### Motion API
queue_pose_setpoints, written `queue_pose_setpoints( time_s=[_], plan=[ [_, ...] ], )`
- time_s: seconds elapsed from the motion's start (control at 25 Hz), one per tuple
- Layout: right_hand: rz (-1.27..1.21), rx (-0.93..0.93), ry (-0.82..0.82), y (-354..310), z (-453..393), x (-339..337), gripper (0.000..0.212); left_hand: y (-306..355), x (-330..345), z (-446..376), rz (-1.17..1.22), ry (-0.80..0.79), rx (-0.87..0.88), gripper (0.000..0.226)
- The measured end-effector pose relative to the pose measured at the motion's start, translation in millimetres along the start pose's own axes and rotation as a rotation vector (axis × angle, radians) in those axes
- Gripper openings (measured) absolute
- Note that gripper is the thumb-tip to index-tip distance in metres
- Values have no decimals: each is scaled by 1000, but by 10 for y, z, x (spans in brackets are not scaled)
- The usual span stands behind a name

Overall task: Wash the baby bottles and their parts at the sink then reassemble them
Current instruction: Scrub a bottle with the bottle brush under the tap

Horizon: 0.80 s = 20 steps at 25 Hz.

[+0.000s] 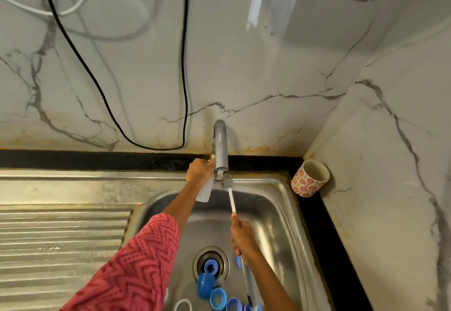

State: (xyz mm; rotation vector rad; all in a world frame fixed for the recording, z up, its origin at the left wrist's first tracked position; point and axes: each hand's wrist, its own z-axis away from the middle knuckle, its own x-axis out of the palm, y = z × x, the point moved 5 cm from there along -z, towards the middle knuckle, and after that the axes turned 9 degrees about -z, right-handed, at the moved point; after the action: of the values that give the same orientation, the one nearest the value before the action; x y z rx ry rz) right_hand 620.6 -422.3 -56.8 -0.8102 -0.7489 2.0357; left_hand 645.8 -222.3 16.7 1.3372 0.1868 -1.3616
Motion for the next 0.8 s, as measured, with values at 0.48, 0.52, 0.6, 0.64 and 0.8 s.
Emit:
queue_pose_setpoints(
  time_s=[0.48, 0.52, 0.6, 0.64, 0.8],
  plan=[
    [-70, -21, 57, 35, 126, -273, 45, -779, 1186, 617, 747, -528, -493, 51],
    [-78, -22, 65, 48, 138, -321, 45, -743, 1133, 575, 739, -516, -443, 49],
    [-82, -27, 68, 59, 166, -353, 47, -600, 957, 510, 672, -412, -239, 39],
    [-82, -28, 62, 61, 179, -342, 47, -520, 870, 496, 615, -339, -97, 32],
    [-57, -35, 51, 34, 243, -257, 47, -486, 755, 651, 389, -232, 292, 32]
  ],
)
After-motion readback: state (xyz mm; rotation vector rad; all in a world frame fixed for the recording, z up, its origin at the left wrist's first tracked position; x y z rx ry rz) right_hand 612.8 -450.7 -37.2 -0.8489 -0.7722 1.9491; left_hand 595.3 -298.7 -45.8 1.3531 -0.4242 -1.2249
